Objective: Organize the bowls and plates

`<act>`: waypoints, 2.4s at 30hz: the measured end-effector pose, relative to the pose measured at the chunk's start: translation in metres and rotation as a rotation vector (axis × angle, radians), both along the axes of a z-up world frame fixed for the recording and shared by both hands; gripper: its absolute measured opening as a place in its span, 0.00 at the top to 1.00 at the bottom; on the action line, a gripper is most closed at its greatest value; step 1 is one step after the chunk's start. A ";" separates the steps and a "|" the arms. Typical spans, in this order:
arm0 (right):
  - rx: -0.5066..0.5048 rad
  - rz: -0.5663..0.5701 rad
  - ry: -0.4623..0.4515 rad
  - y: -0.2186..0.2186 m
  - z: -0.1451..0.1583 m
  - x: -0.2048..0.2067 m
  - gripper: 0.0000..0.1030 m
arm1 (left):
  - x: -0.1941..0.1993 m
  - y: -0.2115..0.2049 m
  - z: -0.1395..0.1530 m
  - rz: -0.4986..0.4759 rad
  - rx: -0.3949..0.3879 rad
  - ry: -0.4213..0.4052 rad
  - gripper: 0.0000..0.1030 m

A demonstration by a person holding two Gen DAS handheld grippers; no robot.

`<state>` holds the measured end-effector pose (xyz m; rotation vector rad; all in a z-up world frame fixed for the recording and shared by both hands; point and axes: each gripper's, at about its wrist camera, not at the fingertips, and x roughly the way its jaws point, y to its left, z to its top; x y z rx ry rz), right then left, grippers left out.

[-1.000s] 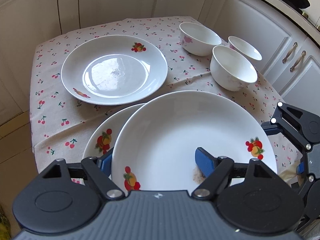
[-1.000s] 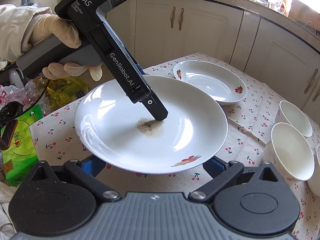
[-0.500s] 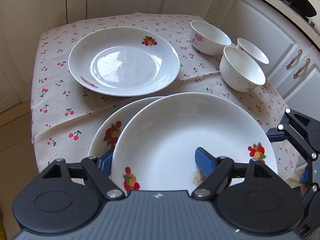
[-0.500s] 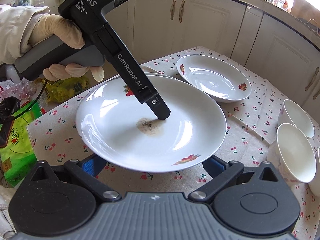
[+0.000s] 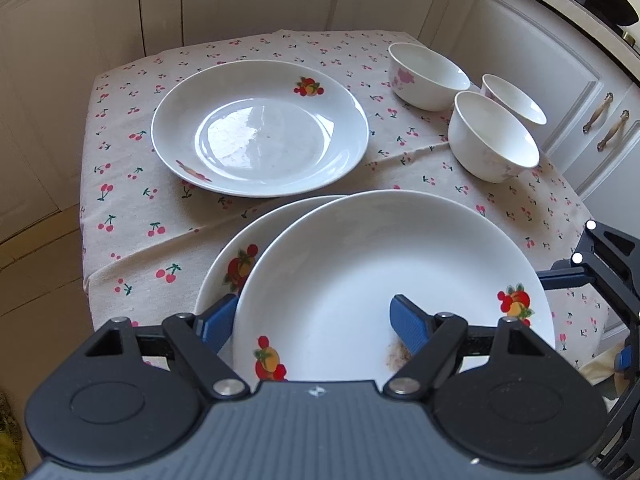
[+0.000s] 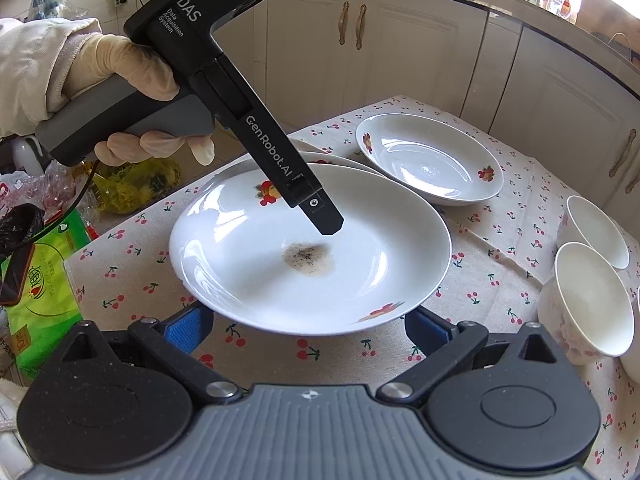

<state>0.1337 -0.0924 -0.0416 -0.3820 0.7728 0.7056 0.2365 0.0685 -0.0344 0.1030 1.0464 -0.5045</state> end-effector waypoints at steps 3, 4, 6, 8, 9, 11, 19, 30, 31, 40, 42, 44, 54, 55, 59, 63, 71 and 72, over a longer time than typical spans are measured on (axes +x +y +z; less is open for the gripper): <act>0.002 -0.003 -0.002 0.001 0.000 0.000 0.00 | -0.002 0.001 0.002 0.002 0.007 -0.011 0.21; 0.005 -0.003 -0.002 0.001 -0.001 0.000 0.00 | -0.002 0.002 0.003 0.004 0.007 -0.012 0.21; 0.011 -0.005 0.003 0.001 -0.002 0.001 0.00 | -0.003 0.004 0.003 0.012 0.003 -0.018 0.20; 0.015 -0.011 0.005 0.000 -0.002 0.002 0.00 | -0.005 0.005 0.004 0.015 0.005 -0.026 0.20; 0.016 -0.013 0.006 -0.001 -0.002 0.001 0.00 | -0.006 0.006 0.004 0.019 0.004 -0.029 0.20; 0.017 -0.019 0.004 -0.003 -0.002 0.001 0.00 | -0.007 0.007 0.005 0.026 0.003 -0.037 0.20; 0.008 -0.051 -0.029 -0.016 0.008 -0.005 0.00 | -0.014 0.013 0.010 0.055 0.019 -0.078 0.19; 0.028 -0.119 -0.081 -0.031 0.033 -0.020 0.00 | -0.049 0.021 0.039 0.079 -0.038 -0.171 0.18; 0.029 -0.122 -0.089 -0.031 0.036 -0.023 0.00 | -0.055 0.020 0.043 0.078 -0.043 -0.186 0.18; 0.030 -0.101 -0.180 -0.031 0.059 -0.059 0.00 | -0.113 0.013 0.073 0.061 -0.070 -0.334 0.17; 0.035 -0.093 -0.188 -0.030 0.062 -0.061 0.00 | -0.118 0.014 0.077 0.060 -0.078 -0.355 0.17; 0.032 -0.087 -0.198 -0.028 0.065 -0.060 0.00 | -0.118 0.014 0.078 0.059 -0.077 -0.373 0.17; 0.067 -0.131 -0.174 -0.031 0.077 0.000 0.00 | -0.077 0.025 0.068 0.091 -0.082 -0.366 0.17; 0.074 -0.141 -0.170 -0.031 0.078 0.009 0.00 | -0.071 0.026 0.067 0.093 -0.079 -0.362 0.17; 0.090 -0.165 -0.147 -0.032 0.081 0.042 0.00 | -0.041 0.030 0.059 0.105 -0.069 -0.336 0.17; 0.099 -0.183 -0.102 -0.032 0.078 0.079 0.00 | -0.014 0.032 0.051 0.099 -0.064 -0.307 0.17; 0.131 -0.215 0.029 -0.028 0.065 0.156 0.00 | 0.032 0.033 0.033 0.087 -0.048 -0.239 0.17; 0.136 -0.223 0.041 -0.028 0.063 0.164 0.00 | 0.037 0.033 0.032 0.089 -0.041 -0.230 0.17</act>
